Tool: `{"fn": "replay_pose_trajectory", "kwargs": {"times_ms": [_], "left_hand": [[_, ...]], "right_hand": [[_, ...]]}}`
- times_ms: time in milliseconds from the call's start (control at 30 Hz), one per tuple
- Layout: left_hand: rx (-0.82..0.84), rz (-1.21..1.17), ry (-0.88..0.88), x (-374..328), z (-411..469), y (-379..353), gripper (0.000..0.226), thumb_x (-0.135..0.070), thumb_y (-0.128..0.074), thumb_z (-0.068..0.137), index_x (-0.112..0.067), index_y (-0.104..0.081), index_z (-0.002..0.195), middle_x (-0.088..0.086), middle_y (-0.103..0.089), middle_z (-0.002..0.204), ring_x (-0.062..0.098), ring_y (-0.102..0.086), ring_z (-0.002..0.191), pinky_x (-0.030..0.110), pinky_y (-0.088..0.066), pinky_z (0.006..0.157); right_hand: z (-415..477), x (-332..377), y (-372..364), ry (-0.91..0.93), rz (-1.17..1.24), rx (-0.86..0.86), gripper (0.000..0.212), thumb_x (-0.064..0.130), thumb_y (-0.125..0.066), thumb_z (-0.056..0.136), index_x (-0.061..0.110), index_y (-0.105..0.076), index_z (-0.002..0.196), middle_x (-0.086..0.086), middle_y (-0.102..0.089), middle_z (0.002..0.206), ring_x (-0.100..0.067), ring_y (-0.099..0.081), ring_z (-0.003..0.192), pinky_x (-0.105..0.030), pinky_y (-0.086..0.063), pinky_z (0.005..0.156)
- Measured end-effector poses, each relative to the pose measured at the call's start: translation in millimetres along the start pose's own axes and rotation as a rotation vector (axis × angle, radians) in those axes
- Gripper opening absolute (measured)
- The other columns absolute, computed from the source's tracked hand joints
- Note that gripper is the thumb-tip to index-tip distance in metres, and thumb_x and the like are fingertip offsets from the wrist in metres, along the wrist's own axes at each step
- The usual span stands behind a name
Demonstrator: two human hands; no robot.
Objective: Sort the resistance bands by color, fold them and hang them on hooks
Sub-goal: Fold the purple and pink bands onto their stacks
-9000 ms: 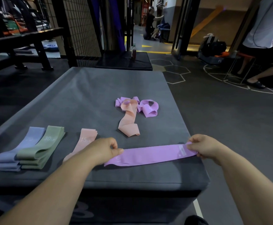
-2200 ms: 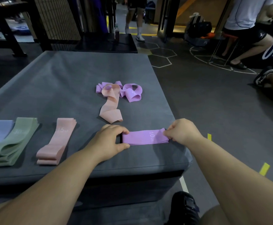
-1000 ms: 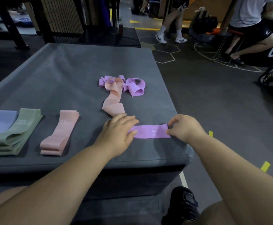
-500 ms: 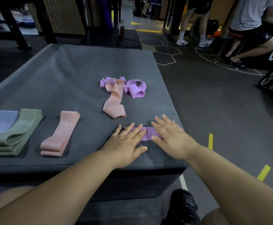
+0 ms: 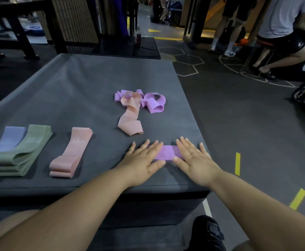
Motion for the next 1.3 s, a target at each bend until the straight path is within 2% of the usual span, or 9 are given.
{"fn": "replay_pose_trajectory", "kwargs": {"times_ms": [167,267,400,500,633,767,867,1100,1300], "left_hand": [[-0.237,-0.450,0.037,19,-2,23,0.046,-0.017,-0.036,0.105,-0.026,-0.033,0.150,-0.007,-0.047,0.147,0.007,-0.042,0.135,0.031,-0.014,0.121],[-0.258,-0.497,0.056,22,-1,23,0.049,-0.007,-0.039,0.101,-0.026,-0.039,0.146,-0.008,-0.053,0.141,0.007,-0.047,0.130,0.037,-0.028,0.116],[-0.276,-0.506,0.067,21,1,25,0.058,-0.003,-0.046,0.096,-0.032,-0.038,0.146,-0.013,-0.050,0.143,0.003,-0.045,0.131,0.023,-0.033,0.110],[-0.304,-0.461,0.064,20,3,28,0.061,-0.003,-0.051,0.094,-0.032,-0.037,0.147,-0.014,-0.048,0.144,0.005,-0.044,0.132,0.023,-0.034,0.109],[-0.315,-0.386,0.053,18,4,27,0.060,-0.004,-0.051,0.095,-0.030,-0.037,0.147,-0.013,-0.048,0.144,0.007,-0.042,0.133,0.022,-0.032,0.109],[-0.313,-0.361,0.040,17,6,27,0.058,-0.007,-0.052,0.095,-0.029,-0.037,0.147,-0.012,-0.048,0.143,0.008,-0.041,0.133,0.026,-0.034,0.110],[-0.316,-0.348,0.034,18,7,28,0.057,-0.009,-0.053,0.095,-0.028,-0.038,0.146,-0.012,-0.050,0.141,0.008,-0.042,0.133,0.028,-0.034,0.110],[-0.311,-0.344,0.030,18,9,26,0.056,-0.009,-0.055,0.094,-0.029,-0.041,0.145,-0.011,-0.053,0.138,0.008,-0.045,0.130,0.029,-0.036,0.109],[-0.303,-0.332,0.027,17,9,26,0.052,-0.010,-0.053,0.096,-0.027,-0.043,0.144,-0.011,-0.053,0.137,0.008,-0.045,0.130,0.027,-0.035,0.109]], "right_hand": [[4,-27,12,-0.127,0.449,-0.130,0.060,0.042,-0.033,0.103,0.041,-0.001,0.154,0.012,-0.027,0.159,-0.015,-0.013,0.150,-0.041,-0.015,0.122],[0,-28,28,-0.174,0.435,-0.191,0.057,0.030,-0.041,0.102,0.036,-0.018,0.154,0.004,-0.043,0.151,-0.020,-0.038,0.140,-0.034,-0.036,0.110],[-3,-30,53,-0.251,0.290,-0.366,0.047,0.031,-0.058,0.092,0.020,-0.052,0.137,-0.005,-0.053,0.136,-0.024,-0.050,0.124,-0.033,-0.042,0.097],[1,-35,50,-0.340,0.288,-0.332,0.036,0.033,-0.061,0.087,0.018,-0.063,0.120,-0.005,-0.060,0.119,-0.025,-0.058,0.104,-0.031,-0.047,0.083],[1,-39,52,-0.401,0.244,-0.286,0.023,0.032,-0.060,0.086,0.010,-0.064,0.089,-0.009,-0.068,0.090,-0.024,-0.058,0.078,-0.032,-0.048,0.068],[2,-42,48,-0.413,0.236,-0.246,0.039,0.036,-0.063,0.084,-0.003,-0.067,0.087,-0.020,-0.067,0.086,-0.026,-0.056,0.066,-0.040,-0.053,0.066],[3,-47,44,-0.431,0.245,-0.216,0.040,0.038,-0.063,0.084,-0.002,-0.066,0.082,-0.011,-0.056,0.068,-0.022,-0.050,0.061,-0.031,-0.043,0.057],[0,-51,43,-0.451,0.285,-0.185,0.035,0.033,-0.064,0.082,0.011,-0.048,0.061,-0.007,-0.039,0.057,-0.023,-0.036,0.053,-0.028,-0.029,0.049],[-1,-54,42,-0.476,0.270,-0.192,0.036,0.037,-0.064,0.083,0.003,-0.061,0.070,-0.009,-0.051,0.063,-0.025,-0.046,0.058,-0.028,-0.036,0.054]]}}
Point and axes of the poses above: each hand's wrist, its own z-axis towards the middle knuckle, its own y-axis out of the back of the hand, x = y × z, the point moved 9 cm from there along z, towards the middle knuckle
